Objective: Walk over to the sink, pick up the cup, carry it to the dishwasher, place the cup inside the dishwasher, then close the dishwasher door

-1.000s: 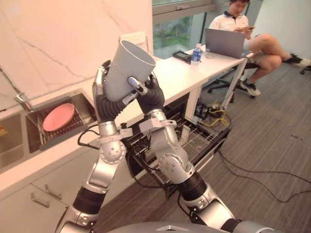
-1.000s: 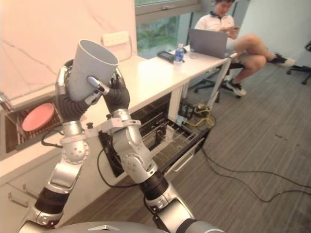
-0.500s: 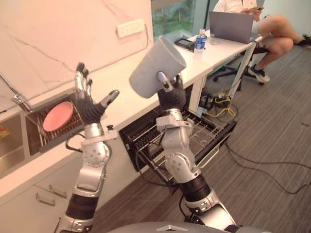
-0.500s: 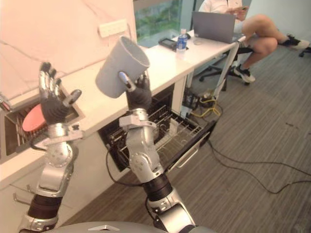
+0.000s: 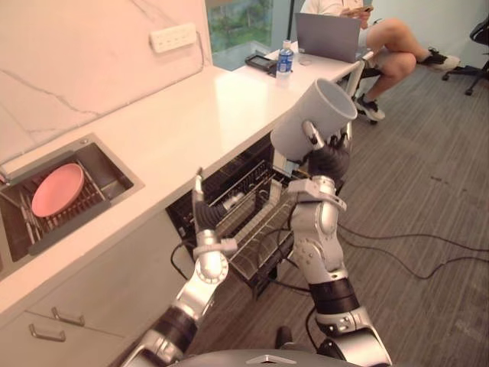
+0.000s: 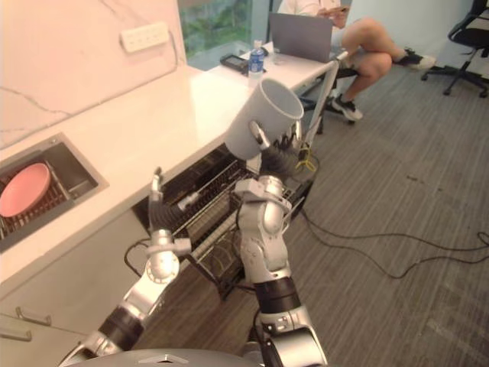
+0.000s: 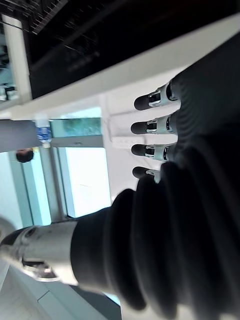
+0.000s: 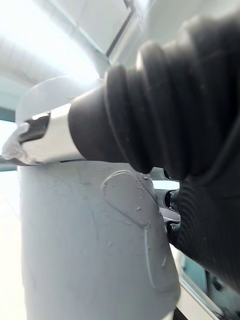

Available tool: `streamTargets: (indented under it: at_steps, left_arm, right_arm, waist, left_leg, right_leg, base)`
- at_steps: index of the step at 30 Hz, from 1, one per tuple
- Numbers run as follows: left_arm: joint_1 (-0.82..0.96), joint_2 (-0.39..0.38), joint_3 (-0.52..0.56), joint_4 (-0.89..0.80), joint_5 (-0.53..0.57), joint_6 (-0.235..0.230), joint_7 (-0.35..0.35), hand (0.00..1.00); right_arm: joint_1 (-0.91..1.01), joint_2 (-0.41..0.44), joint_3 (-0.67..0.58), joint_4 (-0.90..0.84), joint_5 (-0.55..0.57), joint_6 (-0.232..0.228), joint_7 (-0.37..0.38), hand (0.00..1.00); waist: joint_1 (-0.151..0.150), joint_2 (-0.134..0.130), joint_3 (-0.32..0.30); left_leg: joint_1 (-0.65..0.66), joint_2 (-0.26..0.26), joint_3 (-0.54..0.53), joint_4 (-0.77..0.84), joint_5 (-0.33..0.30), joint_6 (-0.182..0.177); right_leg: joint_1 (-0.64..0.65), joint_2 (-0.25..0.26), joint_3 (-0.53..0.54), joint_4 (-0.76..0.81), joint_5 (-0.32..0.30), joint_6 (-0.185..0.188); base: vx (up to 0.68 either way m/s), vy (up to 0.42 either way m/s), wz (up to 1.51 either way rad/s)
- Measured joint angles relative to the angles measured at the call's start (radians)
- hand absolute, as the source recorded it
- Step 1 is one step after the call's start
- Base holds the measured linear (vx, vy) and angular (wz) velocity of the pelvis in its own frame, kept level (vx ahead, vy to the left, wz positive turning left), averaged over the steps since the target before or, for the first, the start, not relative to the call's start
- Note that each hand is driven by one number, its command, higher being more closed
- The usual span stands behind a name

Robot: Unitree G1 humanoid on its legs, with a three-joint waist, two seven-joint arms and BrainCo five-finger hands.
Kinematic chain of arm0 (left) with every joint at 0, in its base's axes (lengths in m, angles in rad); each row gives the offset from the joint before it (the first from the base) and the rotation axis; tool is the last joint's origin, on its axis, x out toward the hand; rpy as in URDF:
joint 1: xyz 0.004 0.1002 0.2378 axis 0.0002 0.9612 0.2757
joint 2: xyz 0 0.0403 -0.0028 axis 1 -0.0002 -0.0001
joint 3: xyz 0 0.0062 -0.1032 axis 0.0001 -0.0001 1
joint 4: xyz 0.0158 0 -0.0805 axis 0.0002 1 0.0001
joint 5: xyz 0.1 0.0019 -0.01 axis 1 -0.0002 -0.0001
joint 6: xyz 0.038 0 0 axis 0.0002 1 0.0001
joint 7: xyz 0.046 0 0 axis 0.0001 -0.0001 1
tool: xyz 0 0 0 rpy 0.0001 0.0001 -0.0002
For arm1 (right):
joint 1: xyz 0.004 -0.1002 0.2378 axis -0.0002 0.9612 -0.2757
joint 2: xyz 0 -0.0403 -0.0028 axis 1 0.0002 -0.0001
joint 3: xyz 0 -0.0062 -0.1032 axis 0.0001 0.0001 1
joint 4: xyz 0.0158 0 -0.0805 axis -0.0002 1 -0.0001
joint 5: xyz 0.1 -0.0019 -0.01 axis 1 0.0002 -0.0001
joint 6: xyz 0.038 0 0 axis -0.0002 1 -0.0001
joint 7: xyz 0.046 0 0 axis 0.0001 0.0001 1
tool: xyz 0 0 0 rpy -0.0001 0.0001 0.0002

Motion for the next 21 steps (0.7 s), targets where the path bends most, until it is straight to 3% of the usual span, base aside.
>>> streamTargets:
  at_steps: [3,7,9,12,14,21]
  left_arm:
    - [0.154,0.034,0.004,-0.118,-0.058,0.034,-0.167,0.0]
    - [0.262,0.075,0.081,-0.136,-0.09,0.073,-0.282,0.0]
    - [0.307,0.079,0.148,-0.134,-0.128,0.12,-0.341,0.0]
    - [0.319,0.087,0.187,-0.094,-0.14,0.176,-0.365,0.0]
    - [0.313,0.088,0.211,0.037,-0.115,0.223,-0.356,0.0]
    - [0.327,0.127,0.313,0.283,-0.003,0.322,-0.338,0.0]
  right_arm:
    - [0.123,-0.077,-0.116,0.019,0.0,0.044,0.097,1.0]
    - [0.167,-0.152,-0.272,0.111,0.001,0.061,0.174,1.0]
    - [0.169,-0.194,-0.309,0.173,0.0,0.073,0.217,1.0]
    - [0.17,-0.211,-0.305,0.242,-0.007,0.082,0.264,1.0]
    - [0.167,-0.212,-0.278,0.341,-0.061,0.089,0.295,1.0]
    - [0.103,-0.215,-0.219,0.57,-0.136,0.108,0.31,1.0]
  waist:
    - [0.008,0.0,0.01]
    - [0.007,0.004,0.013]
    - [0.008,0.003,0.015]
    - [0.026,0.002,0.017]
    - [0.032,-0.002,0.025]
    - [0.066,-0.022,0.056]
  left_leg:
    - [-0.034,-0.002,-0.033,-0.002,0.008,0.0]
    - [-0.069,-0.004,-0.087,-0.019,0.033,-0.001]
    - [-0.083,-0.005,-0.115,-0.016,0.049,0.0]
    - [-0.085,-0.004,-0.131,-0.015,0.052,0.002]
    - [-0.08,-0.008,-0.16,-0.02,0.052,0.003]
    - [-0.088,-0.021,-0.21,-0.018,0.053,0.004]
  right_leg:
    - [-0.012,-0.005,-0.022,0.0,-0.004,-0.002]
    - [-0.021,-0.014,-0.075,0.0,-0.008,-0.001]
    - [-0.022,-0.014,-0.104,0.001,-0.01,0.0]
    - [-0.016,-0.015,-0.118,0.006,-0.005,-0.005]
    - [0.014,-0.019,-0.149,0.003,-0.012,0.002]
    - [0.034,-0.035,-0.2,0.001,-0.028,0.015]
  base:
    - [-0.01,0.008,0.28]
    - [0.03,0.005,0.42]
    - [0.07,-0.008,0.33]
    - [0.05,0.006,0.21]
    - [0.0,0.02,0.36]
    - [0.0,0.028,0.25]
